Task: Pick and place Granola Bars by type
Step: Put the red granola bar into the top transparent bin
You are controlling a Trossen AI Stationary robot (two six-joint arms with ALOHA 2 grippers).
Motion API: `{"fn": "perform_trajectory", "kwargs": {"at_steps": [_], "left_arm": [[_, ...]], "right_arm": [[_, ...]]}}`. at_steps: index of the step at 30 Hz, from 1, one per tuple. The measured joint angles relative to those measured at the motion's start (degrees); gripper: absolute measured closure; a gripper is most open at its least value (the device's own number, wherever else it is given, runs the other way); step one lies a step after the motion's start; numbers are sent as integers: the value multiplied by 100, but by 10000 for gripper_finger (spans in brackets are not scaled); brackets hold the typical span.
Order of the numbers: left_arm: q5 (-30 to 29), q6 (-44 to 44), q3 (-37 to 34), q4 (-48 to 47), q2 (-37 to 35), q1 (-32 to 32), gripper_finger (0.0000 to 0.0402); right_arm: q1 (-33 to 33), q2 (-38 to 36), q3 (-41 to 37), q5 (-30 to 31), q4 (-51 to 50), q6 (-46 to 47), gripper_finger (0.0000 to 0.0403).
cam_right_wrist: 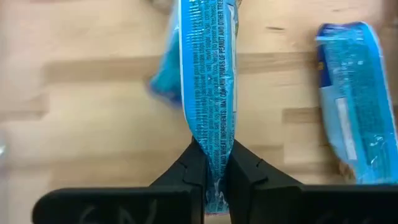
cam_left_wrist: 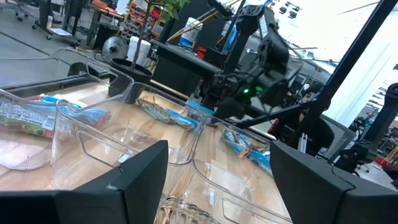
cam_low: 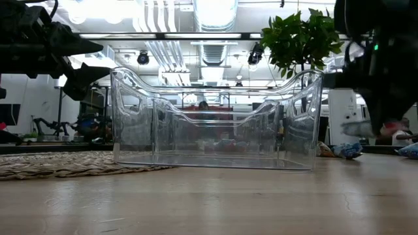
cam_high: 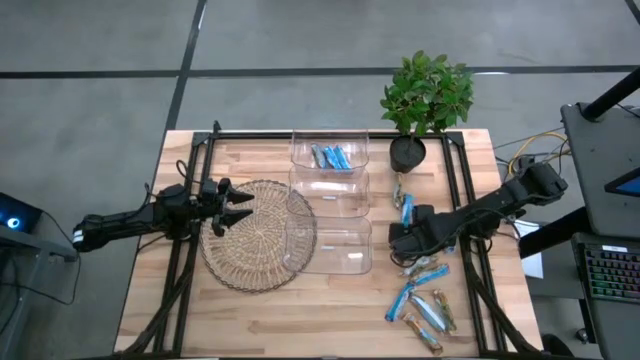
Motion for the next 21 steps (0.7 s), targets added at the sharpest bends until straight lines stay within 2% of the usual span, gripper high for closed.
{"fn": "perform_trajectory", "kwargs": {"at_steps": [9, 15, 21], "left_arm": [[-2, 0, 0, 0, 0, 0, 140], [-1, 0, -1, 0, 0, -2, 140], [-2, -1, 0, 0, 0, -2, 140]], "right_arm": [[558, 5, 1136, 620, -120, -382, 385], [819, 187, 1972, 908, -116, -1184, 385], [717, 313, 2711, 1338, 3, -2198, 385]]}}
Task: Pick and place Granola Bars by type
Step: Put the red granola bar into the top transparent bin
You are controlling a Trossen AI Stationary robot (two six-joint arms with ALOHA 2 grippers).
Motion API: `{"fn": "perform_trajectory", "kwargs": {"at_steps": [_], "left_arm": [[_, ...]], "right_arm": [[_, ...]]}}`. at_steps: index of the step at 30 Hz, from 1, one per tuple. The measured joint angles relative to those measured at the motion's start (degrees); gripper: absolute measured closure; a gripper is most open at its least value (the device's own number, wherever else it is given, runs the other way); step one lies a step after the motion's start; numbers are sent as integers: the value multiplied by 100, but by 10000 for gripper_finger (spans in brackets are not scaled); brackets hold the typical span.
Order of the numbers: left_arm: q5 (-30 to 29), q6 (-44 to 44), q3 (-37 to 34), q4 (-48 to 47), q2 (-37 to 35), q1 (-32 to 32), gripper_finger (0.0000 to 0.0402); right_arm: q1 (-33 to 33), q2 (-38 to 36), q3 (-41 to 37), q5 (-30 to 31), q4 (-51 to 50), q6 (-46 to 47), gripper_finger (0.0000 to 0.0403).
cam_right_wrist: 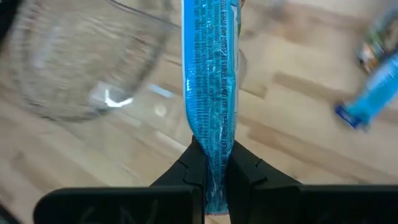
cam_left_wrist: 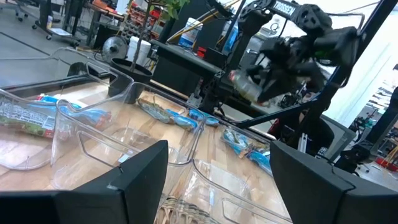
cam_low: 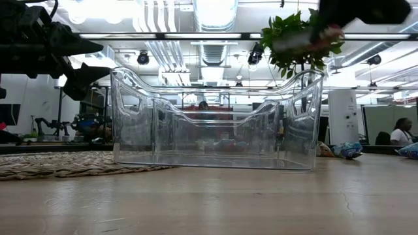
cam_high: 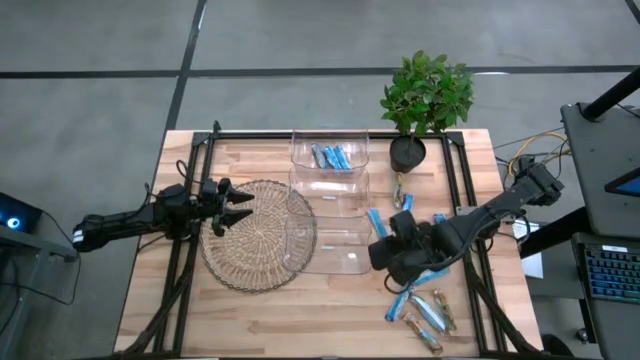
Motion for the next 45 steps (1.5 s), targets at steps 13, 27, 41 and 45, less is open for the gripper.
{"fn": "perform_trajectory", "kwargs": {"at_steps": [13, 27, 41, 45], "left_arm": [[2, -1, 0, 0, 0, 2, 140], [-20, 1, -1, -8, 4, 0, 140], [-44, 1, -1, -14, 19, 1, 140], [-45, 1, -1, -15, 24, 0, 140]], "right_arm": [[-1246, 20, 480, 59, 1289, -1795, 386], [-2552, 1078, 1288, -171, 1902, -2575, 386], [-3557, 3066, 3521, -594, 1429, -3012, 386], [-3830, 3660, 4194, -638, 1073, -3059, 386]]}}
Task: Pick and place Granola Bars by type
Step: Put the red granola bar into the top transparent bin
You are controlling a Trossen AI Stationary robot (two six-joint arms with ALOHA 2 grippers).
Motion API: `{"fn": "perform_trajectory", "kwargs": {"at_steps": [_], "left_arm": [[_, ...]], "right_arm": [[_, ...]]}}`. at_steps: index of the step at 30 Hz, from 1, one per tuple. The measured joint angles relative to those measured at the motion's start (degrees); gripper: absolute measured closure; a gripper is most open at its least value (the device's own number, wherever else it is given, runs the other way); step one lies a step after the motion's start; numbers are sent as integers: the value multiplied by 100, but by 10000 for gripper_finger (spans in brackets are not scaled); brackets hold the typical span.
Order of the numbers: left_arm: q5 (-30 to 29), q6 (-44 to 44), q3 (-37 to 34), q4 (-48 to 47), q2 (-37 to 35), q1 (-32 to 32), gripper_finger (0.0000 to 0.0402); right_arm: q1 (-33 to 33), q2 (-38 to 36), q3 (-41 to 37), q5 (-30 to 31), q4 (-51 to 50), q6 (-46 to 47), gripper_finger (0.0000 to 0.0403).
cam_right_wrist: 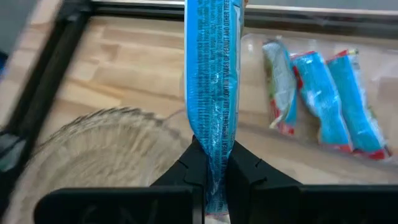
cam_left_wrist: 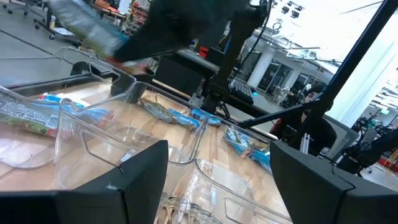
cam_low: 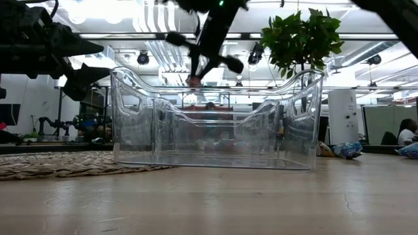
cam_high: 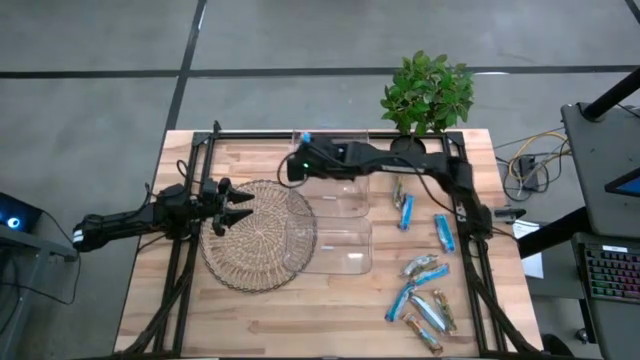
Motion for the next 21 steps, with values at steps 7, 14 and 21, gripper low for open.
{"fn": "perform_trajectory", "kwargs": {"at_steps": [7, 14, 21], "left_arm": [[-10, 0, -1, -2, 4, 0, 140], [-15, 0, -1, -2, 10, 0, 140], [-38, 0, 1, -7, 9, 1, 140]], "right_arm": [[-448, 910, 1057, -164, -484, -24, 386], [-745, 1694, 1876, -516, -857, -32, 386], [-921, 1938, 1844, -602, -1241, 16, 386]]}}
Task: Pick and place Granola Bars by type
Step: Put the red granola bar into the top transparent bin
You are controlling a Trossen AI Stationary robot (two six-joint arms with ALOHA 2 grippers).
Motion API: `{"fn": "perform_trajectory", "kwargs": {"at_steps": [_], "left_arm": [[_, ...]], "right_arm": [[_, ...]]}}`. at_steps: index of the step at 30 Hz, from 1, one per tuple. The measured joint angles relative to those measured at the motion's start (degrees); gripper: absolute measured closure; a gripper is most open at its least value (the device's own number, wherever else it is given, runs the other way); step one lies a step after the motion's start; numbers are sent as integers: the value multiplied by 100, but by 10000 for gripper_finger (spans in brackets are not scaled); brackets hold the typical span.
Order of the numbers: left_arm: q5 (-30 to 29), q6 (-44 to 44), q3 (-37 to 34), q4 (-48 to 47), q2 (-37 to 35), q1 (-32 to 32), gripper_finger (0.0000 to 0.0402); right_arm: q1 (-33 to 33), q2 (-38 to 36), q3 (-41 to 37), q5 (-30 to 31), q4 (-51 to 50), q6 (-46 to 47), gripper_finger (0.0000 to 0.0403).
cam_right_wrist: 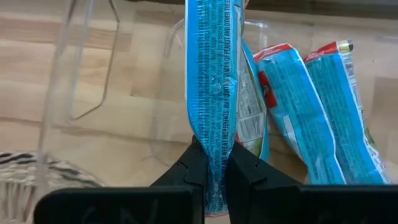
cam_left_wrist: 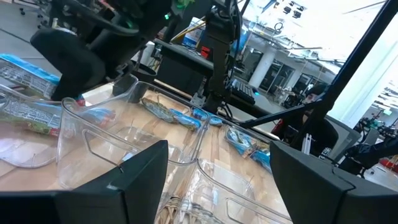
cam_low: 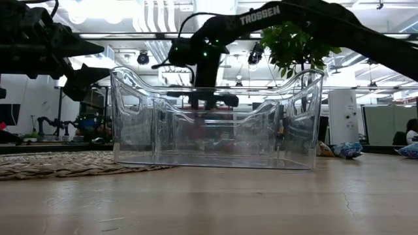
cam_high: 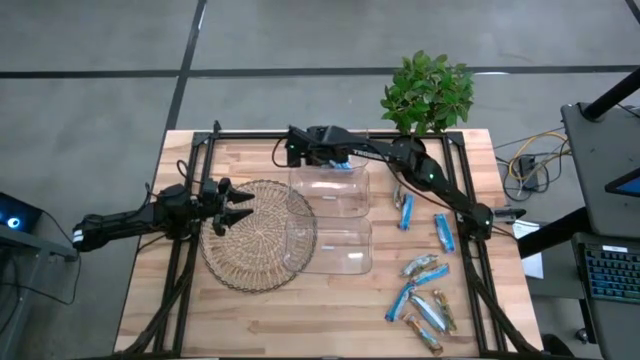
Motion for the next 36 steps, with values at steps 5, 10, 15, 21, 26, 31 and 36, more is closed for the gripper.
{"fn": "perform_trajectory", "kwargs": {"at_steps": [5, 10, 15, 21, 26, 31, 36], "left_arm": [[-2, 0, 0, 0, 0, 1, 140], [-2, -1, 0, 0, 0, 0, 140], [-2, 0, -2, 0, 0, -1, 140], [-1, -2, -1, 1, 0, 1, 140], [0, 0, 0, 2, 0, 0, 140], [0, 0, -1, 2, 0, -1, 140], [0, 0, -2, 2, 0, 1, 140]], "right_arm": [[-79, 14, 0, 1, 48, -56, 386], [-149, 14, -48, -16, 173, -125, 385], [-116, 14, -223, -152, 202, -192, 385], [-139, 14, -508, -148, 217, -346, 385], [-143, 14, -673, -318, 313, -472, 385], [-138, 11, -687, -355, 420, -714, 385], [-138, 11, -688, -556, 521, -1123, 368]]}}
